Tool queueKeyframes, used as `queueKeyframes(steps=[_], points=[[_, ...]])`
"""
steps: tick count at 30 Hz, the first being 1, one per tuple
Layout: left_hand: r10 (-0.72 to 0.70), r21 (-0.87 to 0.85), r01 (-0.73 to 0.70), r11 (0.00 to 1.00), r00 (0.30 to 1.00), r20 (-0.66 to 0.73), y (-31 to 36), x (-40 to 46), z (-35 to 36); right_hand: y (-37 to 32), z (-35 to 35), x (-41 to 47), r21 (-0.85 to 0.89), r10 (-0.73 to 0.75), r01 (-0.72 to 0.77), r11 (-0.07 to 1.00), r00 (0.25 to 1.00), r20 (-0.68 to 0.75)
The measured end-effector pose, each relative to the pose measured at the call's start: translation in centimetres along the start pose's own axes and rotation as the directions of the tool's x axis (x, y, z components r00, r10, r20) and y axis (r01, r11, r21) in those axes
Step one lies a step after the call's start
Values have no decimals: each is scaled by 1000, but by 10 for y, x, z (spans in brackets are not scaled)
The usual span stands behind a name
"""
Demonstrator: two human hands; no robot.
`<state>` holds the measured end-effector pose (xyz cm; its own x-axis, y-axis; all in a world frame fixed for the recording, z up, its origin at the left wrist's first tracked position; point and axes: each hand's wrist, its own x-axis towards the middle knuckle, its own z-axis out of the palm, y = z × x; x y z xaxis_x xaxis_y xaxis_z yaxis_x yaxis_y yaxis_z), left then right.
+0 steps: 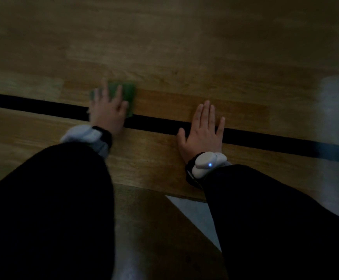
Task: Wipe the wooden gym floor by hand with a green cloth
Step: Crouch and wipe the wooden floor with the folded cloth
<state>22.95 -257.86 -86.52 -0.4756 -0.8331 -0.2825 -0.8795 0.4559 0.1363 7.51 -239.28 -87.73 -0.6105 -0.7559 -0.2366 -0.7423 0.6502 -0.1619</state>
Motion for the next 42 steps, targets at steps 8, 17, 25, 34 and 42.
queueKeyframes(steps=[8,17,25,34,42], points=[[-386,-84,383,920,922,-30,-96,-20,-9,-1,2,0,-1,8,-8,1000,1000,-12],[31,62,-32,998,999,11,-10,-74,16,-3,3,2,-34,18,-19,999,1000,-14],[286,9,-292,956,941,182,-12,-127,38,-4,4,0,-37,23,-25,999,998,-50],[226,46,-237,971,959,170,-7,-127,33,-14,-12,-48,-66,-204,205,977,979,23],[173,-31,-170,985,971,165,-28,-132,26,-40,19,-107,-71,-299,311,948,943,146]])
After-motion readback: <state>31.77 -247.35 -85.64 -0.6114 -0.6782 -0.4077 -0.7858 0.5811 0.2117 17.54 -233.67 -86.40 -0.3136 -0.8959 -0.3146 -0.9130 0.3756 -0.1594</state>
